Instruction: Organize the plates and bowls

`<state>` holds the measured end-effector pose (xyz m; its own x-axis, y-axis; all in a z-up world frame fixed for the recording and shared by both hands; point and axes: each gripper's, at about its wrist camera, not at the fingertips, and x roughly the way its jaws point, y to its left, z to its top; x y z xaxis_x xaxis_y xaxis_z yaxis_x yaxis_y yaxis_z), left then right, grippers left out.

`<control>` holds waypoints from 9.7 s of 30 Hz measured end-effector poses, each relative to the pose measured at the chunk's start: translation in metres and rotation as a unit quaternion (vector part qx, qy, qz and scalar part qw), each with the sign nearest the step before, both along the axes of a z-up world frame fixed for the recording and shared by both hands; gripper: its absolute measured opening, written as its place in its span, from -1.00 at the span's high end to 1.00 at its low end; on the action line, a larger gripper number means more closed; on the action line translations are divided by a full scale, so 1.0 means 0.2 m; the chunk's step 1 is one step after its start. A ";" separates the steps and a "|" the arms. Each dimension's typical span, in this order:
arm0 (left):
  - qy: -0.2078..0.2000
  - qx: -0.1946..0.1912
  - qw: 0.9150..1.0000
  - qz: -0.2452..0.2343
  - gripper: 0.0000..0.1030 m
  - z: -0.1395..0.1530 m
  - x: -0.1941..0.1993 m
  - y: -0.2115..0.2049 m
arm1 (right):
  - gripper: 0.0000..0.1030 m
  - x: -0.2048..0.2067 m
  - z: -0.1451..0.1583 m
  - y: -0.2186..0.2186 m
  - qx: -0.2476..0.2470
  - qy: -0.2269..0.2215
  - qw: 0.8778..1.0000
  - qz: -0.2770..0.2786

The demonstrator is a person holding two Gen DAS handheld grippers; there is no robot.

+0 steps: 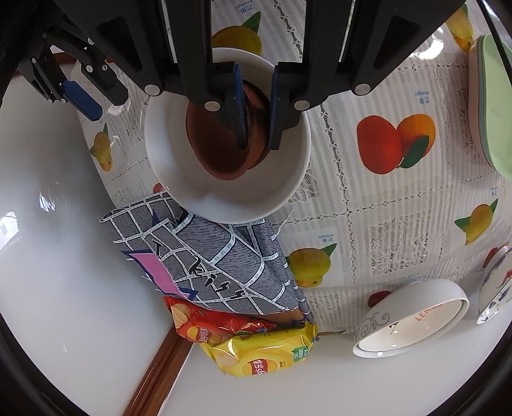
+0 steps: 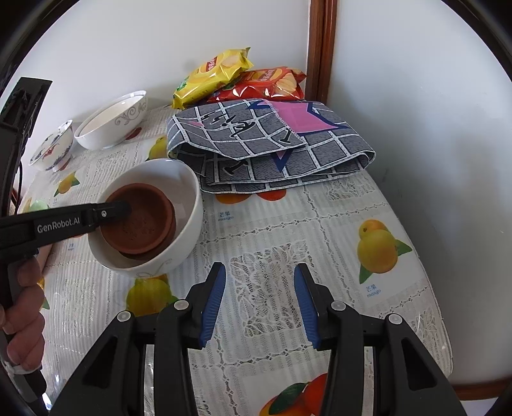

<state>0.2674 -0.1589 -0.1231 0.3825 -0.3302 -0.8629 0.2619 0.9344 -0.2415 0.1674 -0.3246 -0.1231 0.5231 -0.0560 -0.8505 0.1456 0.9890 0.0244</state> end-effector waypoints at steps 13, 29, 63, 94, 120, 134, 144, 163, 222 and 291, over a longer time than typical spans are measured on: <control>-0.025 0.007 1.000 0.006 0.53 0.11 -0.07 0.06 | 0.11 0.01 0.09 0.03 0.024 -0.021 0.999 0.007; -0.010 0.018 0.999 0.037 0.43 0.06 -0.03 0.17 | 0.10 0.18 0.06 0.10 0.047 -0.016 0.999 0.022; -0.003 0.036 0.999 0.033 0.34 -0.10 0.08 0.08 | -0.29 0.41 -0.18 0.05 0.044 0.028 0.998 -0.019; 0.005 0.008 0.999 0.044 0.79 -0.12 0.06 0.09 | 0.82 0.41 -0.14 0.17 0.073 0.024 0.997 0.004; -0.050 0.005 0.995 0.081 0.81 0.28 -0.15 0.43 | 0.82 0.24 0.23 0.46 0.092 -0.020 0.995 0.014; -0.073 0.007 0.992 0.105 0.81 0.40 -0.22 0.68 | 0.82 0.21 0.39 0.70 0.098 -0.041 0.993 0.041; -0.078 0.000 0.990 0.120 0.81 0.44 -0.23 0.84 | 0.82 0.22 0.46 0.87 0.090 -0.049 0.993 0.059; -0.080 0.011 0.985 0.151 0.81 0.44 -0.24 1.10 | 0.82 0.26 0.46 1.13 0.094 -0.052 0.990 0.095; 0.006 0.004 0.979 0.204 0.80 -0.04 -0.04 1.53 | 0.82 0.52 -0.02 1.59 0.089 0.035 0.985 0.143; -0.195 0.063 0.969 0.141 -0.61 0.66 -1.09 0.86 | -0.95 -0.61 0.64 0.76 -0.015 -0.124 0.991 0.049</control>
<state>0.0492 0.0125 0.0085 0.7471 -0.0662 -0.6614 0.0399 0.9977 -0.0547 0.0453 -0.1734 0.0039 0.7193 -0.0179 -0.6945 0.0429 0.9989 0.0186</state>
